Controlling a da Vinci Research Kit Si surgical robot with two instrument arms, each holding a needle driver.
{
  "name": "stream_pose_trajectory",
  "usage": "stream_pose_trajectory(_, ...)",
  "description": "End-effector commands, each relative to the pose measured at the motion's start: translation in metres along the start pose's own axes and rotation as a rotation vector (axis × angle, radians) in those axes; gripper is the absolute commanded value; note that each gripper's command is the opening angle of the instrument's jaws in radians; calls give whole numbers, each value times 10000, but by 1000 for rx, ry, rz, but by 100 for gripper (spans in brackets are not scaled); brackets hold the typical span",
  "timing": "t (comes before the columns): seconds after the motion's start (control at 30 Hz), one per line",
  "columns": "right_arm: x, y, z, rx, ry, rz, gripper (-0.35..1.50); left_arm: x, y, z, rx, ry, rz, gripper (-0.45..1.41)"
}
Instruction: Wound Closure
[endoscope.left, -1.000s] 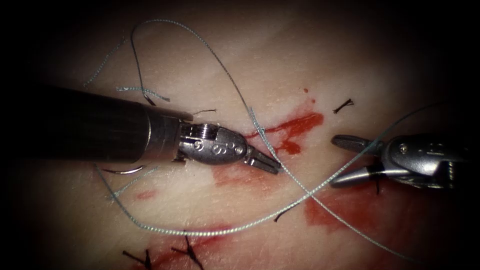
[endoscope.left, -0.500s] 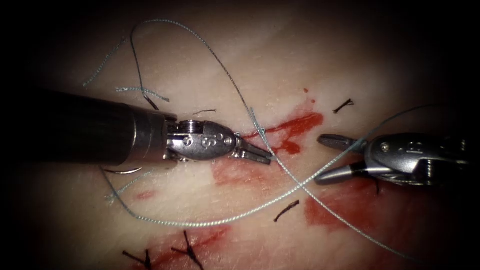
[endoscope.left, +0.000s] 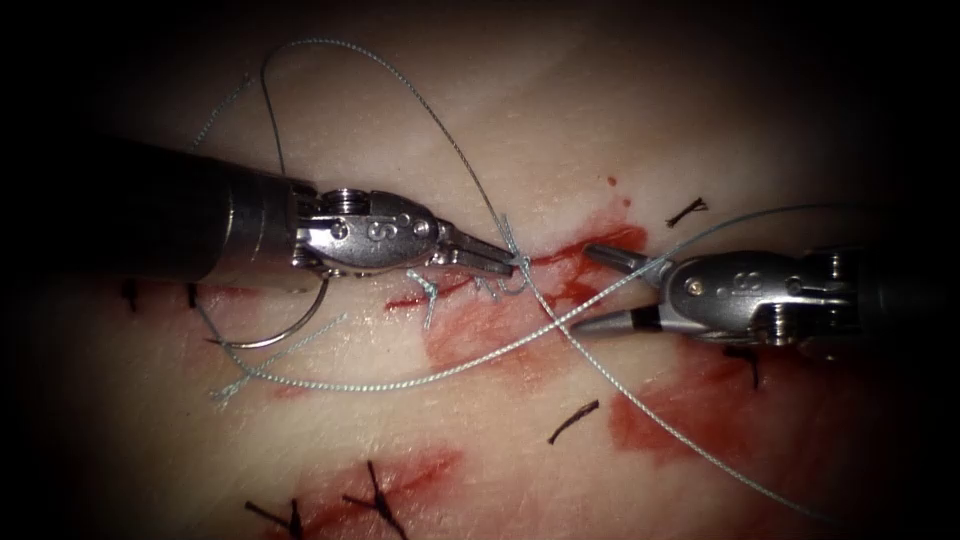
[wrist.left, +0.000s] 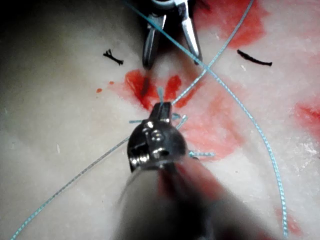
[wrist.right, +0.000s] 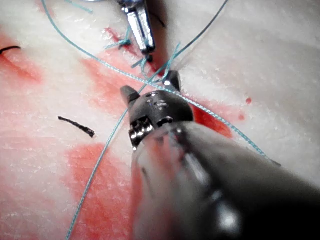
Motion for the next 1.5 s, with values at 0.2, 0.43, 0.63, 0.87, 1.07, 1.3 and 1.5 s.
stream_pose_trajectory(0.2, 12, 1, 28, -22, 6, -131, 123, 6, -6, -4, 32, 28, -34, -45)
stream_pose_trajectory(0.43, 22, 3, 39, -65, 45, -151, 123, 11, -8, -12, 55, 37, -59, -45)
stream_pose_trajectory(0.63, 33, -2, 46, -108, 46, -77, 113, 14, -7, -13, 56, 41, -73, -45)
stream_pose_trajectory(0.87, 25, -1, 65, -140, 36, -56, 113, 16, -6, -11, 52, 47, -76, -45)
stream_pose_trajectory(1.07, 19, 6, 82, -181, 46, 0, 115, 17, -5, -11, 53, 47, -78, -45)
stream_pose_trajectory(1.3, 14, 11, 94, -203, 49, 32, 118, 17, -5, -11, 55, 50, -79, -45)
stream_pose_trajectory(1.5, 17, 11, 107, -221, 78, 44, 126, 18, -6, -11, 57, 50, -80, -45)
